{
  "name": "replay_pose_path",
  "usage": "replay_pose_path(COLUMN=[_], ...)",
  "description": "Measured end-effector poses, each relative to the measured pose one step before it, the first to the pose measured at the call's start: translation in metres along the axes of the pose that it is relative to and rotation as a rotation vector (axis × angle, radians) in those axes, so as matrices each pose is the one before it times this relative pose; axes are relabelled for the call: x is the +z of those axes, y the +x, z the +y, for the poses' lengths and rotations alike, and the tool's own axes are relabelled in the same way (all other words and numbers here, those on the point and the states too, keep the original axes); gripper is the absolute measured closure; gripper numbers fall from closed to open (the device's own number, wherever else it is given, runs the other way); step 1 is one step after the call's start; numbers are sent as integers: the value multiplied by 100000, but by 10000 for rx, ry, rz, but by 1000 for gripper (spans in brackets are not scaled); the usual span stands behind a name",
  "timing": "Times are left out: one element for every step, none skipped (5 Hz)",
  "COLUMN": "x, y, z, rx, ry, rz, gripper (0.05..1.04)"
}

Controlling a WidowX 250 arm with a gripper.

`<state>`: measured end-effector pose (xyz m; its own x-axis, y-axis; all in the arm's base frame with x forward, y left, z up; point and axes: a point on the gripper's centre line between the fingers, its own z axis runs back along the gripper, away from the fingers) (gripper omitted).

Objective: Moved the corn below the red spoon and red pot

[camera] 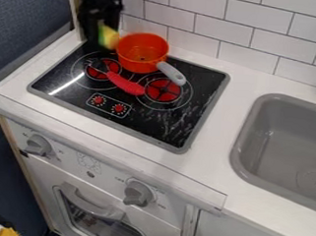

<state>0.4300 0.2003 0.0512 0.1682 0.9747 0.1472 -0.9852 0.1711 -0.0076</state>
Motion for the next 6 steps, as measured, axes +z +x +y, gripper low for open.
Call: replay_pose_path(x=[506,5235,2647,2713,886,-795], y=[569,-362,-1439,-3861,-3547,-3342], z=[554,927,1346,1727,1075,1052], rx=[573,317,-157,-892,-941,-772], ry=[-139,-957,-539,-574,-78,3], rz=[169,-162,141,485,340,281], gripper=[358,358,358,358,358,358])
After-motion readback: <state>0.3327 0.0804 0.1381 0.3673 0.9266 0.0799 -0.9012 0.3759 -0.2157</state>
